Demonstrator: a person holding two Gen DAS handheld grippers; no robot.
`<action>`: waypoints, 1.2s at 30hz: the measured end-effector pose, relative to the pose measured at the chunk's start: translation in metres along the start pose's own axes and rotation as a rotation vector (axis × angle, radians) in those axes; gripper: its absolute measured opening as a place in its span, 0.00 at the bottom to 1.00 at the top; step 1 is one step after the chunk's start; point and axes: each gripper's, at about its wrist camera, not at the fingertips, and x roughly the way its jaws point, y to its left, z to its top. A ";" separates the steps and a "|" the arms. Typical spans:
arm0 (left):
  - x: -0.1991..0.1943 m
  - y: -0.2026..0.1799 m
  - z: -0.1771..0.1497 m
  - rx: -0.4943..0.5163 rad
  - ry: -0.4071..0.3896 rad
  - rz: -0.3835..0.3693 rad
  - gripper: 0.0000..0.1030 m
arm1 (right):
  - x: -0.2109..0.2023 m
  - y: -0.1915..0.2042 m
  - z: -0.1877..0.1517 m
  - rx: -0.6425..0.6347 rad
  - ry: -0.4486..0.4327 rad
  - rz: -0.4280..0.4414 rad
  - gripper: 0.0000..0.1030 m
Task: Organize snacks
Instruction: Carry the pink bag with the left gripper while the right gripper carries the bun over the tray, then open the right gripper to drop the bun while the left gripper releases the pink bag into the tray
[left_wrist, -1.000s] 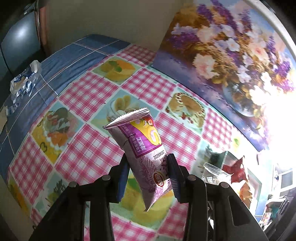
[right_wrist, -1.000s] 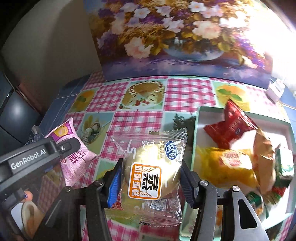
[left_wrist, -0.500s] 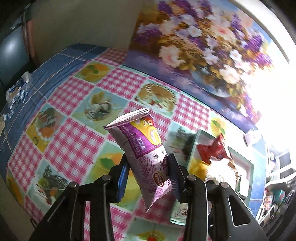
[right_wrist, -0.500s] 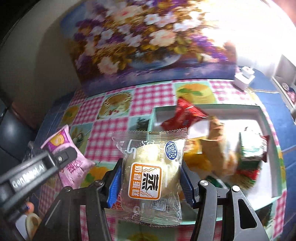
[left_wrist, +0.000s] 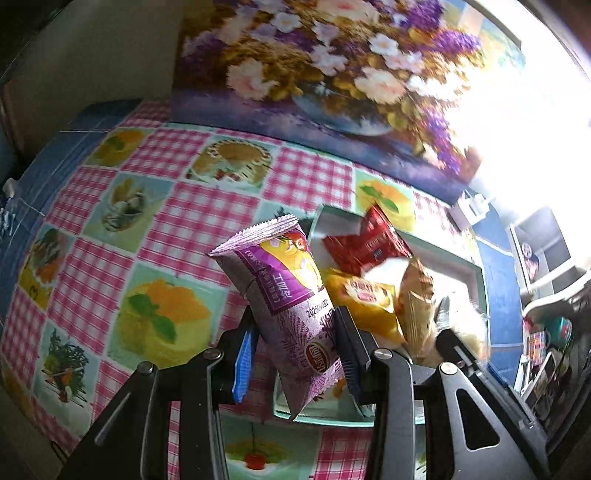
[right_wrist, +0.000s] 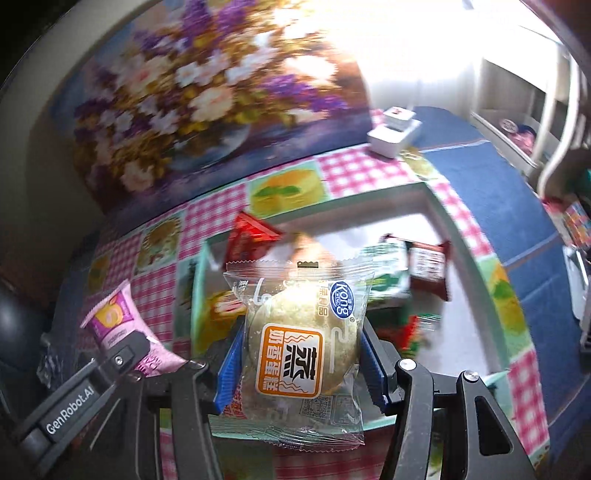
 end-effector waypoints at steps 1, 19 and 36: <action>0.002 -0.004 -0.002 0.014 0.005 0.003 0.41 | 0.000 -0.006 0.000 0.012 0.000 -0.005 0.58; 0.041 -0.038 -0.015 0.117 0.108 -0.002 0.42 | 0.011 -0.044 -0.005 0.089 0.046 -0.033 0.58; 0.057 -0.039 -0.010 0.109 0.146 -0.007 0.42 | 0.026 -0.052 -0.008 0.101 0.098 -0.065 0.58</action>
